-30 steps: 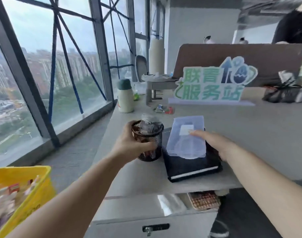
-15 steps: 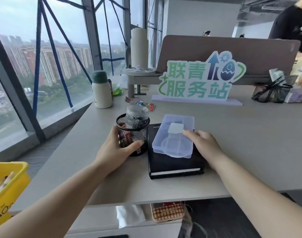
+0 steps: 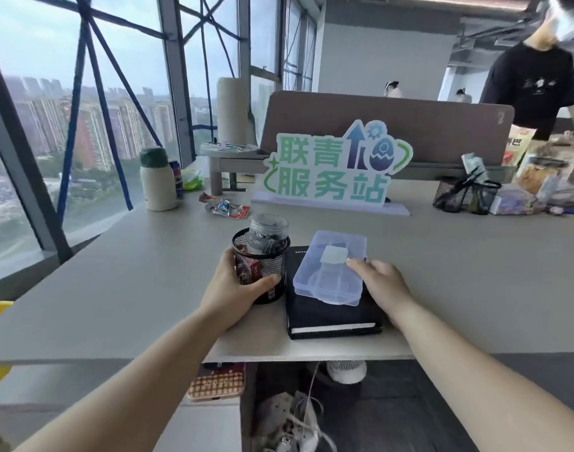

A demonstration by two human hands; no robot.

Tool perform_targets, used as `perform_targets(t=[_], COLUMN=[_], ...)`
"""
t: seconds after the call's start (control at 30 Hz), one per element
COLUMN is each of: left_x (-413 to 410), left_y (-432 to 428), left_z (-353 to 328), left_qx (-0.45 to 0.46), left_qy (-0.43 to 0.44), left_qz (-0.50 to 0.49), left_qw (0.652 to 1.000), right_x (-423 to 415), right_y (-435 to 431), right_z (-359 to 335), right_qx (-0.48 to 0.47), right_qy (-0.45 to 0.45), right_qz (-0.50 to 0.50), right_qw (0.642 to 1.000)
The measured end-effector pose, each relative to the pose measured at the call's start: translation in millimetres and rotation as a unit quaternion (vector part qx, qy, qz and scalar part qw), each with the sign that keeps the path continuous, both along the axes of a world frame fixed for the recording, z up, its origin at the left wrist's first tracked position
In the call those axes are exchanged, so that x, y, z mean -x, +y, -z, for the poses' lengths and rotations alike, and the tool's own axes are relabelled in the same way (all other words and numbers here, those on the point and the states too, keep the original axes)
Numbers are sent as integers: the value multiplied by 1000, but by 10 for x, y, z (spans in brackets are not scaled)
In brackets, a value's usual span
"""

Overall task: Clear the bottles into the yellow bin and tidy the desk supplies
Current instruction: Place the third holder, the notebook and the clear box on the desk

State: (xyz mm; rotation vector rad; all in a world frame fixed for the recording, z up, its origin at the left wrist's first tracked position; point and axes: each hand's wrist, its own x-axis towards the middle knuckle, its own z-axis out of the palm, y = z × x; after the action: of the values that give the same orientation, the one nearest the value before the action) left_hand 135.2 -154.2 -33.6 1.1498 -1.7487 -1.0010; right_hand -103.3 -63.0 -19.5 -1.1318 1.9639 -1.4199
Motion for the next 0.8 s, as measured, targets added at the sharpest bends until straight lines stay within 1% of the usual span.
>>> perform_targets(t=[0.17,0.27,0.33,0.47,0.5,0.67,0.8], left_x=[757,1263,1543,1834,1865,1992,2267], left_y=[385,561,658,799,810,836,833], left_z=[2,-10,-15,27,37,29,64], left_qx=[12,53,58,65,68,71,71], left_qy=[-15,-88,-134,-250,-265,-259,-248], left_qz=[-17,-57,-77,-68,-66,-87,-83], left_qw=[1000,993,986,964,960,959,962], right_x=[769,1224,1487,1875,1928,2010,2330], right_y=[289,411,497,664,686,681,663], right_z=[5,11,28,64,74,70,53], right_qx=[-2,9,9,15,18,24,15], right_qy=[-23,-24,-25,-36,-41,-51,-58], right_qz=[-10,5,9,6,4,4,6], right_qw=[1000,1000,1000,999,999,998,998])
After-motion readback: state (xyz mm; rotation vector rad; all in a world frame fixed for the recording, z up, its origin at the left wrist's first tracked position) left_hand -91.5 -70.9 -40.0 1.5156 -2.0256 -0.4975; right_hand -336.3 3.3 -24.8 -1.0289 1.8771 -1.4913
